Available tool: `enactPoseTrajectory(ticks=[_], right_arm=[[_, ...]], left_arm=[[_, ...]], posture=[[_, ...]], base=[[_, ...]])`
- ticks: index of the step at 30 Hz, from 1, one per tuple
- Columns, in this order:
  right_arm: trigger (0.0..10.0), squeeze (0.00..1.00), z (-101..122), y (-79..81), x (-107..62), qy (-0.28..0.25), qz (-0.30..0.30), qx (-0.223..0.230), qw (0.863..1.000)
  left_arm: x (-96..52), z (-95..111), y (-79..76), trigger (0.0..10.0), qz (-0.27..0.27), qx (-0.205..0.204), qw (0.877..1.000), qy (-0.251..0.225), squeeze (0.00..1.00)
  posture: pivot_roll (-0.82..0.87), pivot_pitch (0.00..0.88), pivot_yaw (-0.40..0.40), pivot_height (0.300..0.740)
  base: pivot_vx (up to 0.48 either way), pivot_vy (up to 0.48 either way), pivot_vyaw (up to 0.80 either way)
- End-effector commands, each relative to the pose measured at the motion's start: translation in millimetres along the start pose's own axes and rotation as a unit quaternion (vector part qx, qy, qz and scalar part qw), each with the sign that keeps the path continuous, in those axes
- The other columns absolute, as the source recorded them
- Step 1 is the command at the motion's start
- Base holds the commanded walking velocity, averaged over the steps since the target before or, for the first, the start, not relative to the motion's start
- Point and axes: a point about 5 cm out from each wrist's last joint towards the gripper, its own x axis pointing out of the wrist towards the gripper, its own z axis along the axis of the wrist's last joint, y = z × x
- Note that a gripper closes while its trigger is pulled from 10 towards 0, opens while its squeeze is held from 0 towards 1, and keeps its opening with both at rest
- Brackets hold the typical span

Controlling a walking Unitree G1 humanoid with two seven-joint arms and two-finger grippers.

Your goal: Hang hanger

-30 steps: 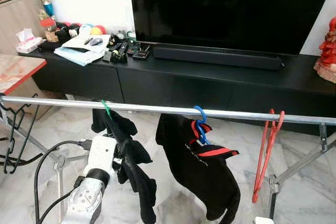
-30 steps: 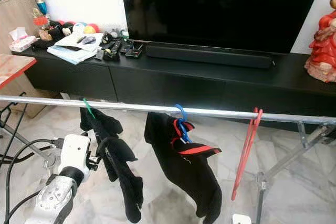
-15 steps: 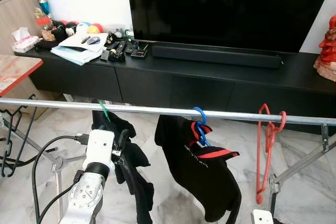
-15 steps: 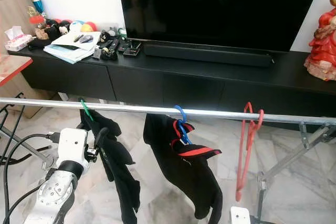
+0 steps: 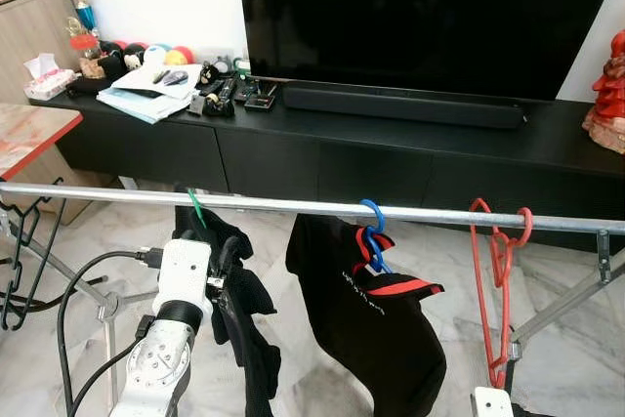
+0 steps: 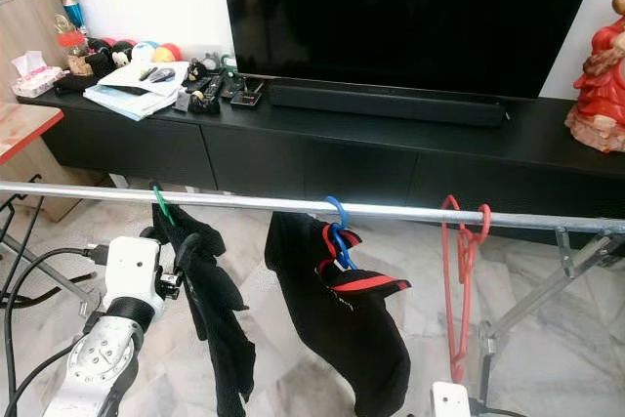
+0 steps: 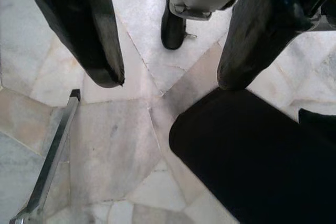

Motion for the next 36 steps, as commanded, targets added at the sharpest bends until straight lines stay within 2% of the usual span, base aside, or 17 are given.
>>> enactPoseTrajectory(ticks=[1,14,18,28,31,33,35,36], right_arm=[[10.0,0.0,2,2.0,0.6,0.0,0.001,-0.001,1.0],[10.0,0.0,1,2.4,0.7,0.001,-0.001,0.001,1.0],[10.0,0.0,2,1.8,0.7,0.001,-0.001,0.0,1.0],[10.0,0.0,3,-0.3,0.4,0.002,0.001,-0.01,1.0],[10.0,0.0,3,-1.3,0.3,0.003,0.002,-0.016,1.0],[10.0,0.0,3,-1.5,0.3,0.004,0.003,-0.02,1.0],[10.0,0.0,3,-2.6,0.1,0.005,0.003,-0.023,1.0],[10.0,0.0,3,-2.7,0.1,0.005,0.003,-0.024,1.0]], left_arm=[[3.1,5,2.0,10.0,0.001,-0.001,1.0,-0.013,0.0],[5.3,9,-1.1,10.0,-0.01,-0.002,1.0,-0.023,0.0],[2.1,13,-3.6,10.0,-0.026,-0.007,0.999,-0.031,0.0],[-23.9,24,2.3,10.0,-0.05,0.058,0.996,-0.051,0.0],[-39.5,33,9.3,10.0,-0.053,0.097,0.992,-0.063,0.0],[-45.4,33,11.0,10.0,-0.061,0.111,0.99,-0.061,0.0],[-63.1,25,16.0,10.0,-0.087,0.135,0.987,-0.019,0.0],[-65.3,24,16.9,10.0,-0.089,0.135,0.987,-0.012,0.0]], posture=[[0.02,0.0,0.058,0.74],[0.03,0.0,0.059,0.74],[0.04,0.003,0.051,0.74],[0.06,0.039,0.036,0.74],[0.07,0.054,0.026,0.74],[0.07,0.054,0.026,0.74],[0.08,0.062,0.02,0.74],[0.08,0.062,0.02,0.74]], base=[[0.334,0.0,0.0],[0.369,0.0,0.0],[0.066,0.0,0.0],[0.0,0.0,0.0],[0.0,0.0,0.0],[0.0,0.0,0.0],[0.0,0.0,0.0],[0.0,0.0,0.0]])
